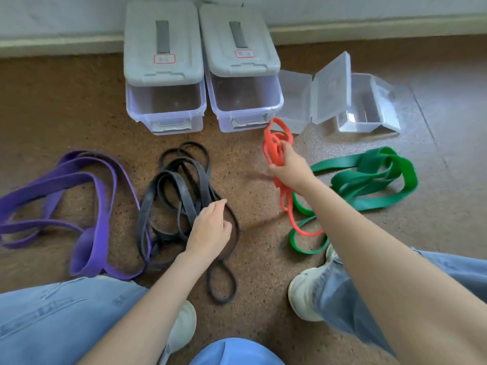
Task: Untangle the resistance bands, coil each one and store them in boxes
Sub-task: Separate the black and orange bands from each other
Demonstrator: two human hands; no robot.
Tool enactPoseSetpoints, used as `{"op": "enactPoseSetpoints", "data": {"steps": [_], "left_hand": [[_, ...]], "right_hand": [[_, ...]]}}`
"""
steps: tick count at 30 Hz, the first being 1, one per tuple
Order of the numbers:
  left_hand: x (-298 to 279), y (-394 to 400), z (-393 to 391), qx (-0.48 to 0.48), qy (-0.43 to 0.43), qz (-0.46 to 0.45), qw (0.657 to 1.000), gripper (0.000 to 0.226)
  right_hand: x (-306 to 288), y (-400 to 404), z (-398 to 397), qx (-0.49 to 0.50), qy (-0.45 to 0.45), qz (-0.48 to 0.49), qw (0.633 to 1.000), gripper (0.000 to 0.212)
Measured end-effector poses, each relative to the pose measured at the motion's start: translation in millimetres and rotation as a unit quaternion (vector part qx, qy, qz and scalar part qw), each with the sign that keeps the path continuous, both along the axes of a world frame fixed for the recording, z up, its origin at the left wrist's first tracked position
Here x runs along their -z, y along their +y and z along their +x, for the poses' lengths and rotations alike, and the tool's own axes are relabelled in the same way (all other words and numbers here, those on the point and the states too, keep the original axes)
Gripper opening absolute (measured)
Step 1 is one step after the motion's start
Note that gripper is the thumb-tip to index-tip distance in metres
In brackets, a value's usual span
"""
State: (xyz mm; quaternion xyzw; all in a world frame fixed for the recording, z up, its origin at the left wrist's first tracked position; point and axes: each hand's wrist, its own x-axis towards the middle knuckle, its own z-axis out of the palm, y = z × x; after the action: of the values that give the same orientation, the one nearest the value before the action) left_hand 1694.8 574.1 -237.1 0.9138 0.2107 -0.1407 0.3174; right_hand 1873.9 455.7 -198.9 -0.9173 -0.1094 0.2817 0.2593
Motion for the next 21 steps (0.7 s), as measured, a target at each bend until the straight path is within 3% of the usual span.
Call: {"op": "enactPoseSetpoints", "data": {"steps": [3, 7, 11, 14, 17, 21], "left_hand": [[8.0, -1.5, 10.9, 0.131, 0.006, 0.043, 0.990, 0.051], [23.7, -11.6, 16.1, 0.283, 0.087, 0.096, 0.950, 0.049], [28.8, -12.7, 13.7, 0.316, 0.118, 0.215, 0.916, 0.044], [31.6, 3.7, 3.2, 0.316, 0.181, 0.271, 0.891, 0.043], [34.2, 18.4, -7.4, 0.312, 0.161, 0.256, 0.901, 0.040], [31.5, 10.9, -8.8, 0.294, 0.092, 0.219, 0.926, 0.039]], "right_hand": [[30.8, 6.2, -26.5, -0.055, 0.027, -0.110, 0.992, 0.078], [68.8, 5.8, -70.7, -0.084, 0.017, -0.163, 0.983, 0.072], [75.7, 5.6, -76.9, -0.084, 0.032, -0.172, 0.981, 0.070], [67.1, 15.1, -70.1, -0.020, 0.048, -0.104, 0.993, 0.062], [59.4, 27.1, -68.1, 0.032, 0.060, -0.018, 0.998, 0.056], [68.3, 11.2, -88.2, -0.019, 0.113, -0.136, 0.984, 0.073]]}}
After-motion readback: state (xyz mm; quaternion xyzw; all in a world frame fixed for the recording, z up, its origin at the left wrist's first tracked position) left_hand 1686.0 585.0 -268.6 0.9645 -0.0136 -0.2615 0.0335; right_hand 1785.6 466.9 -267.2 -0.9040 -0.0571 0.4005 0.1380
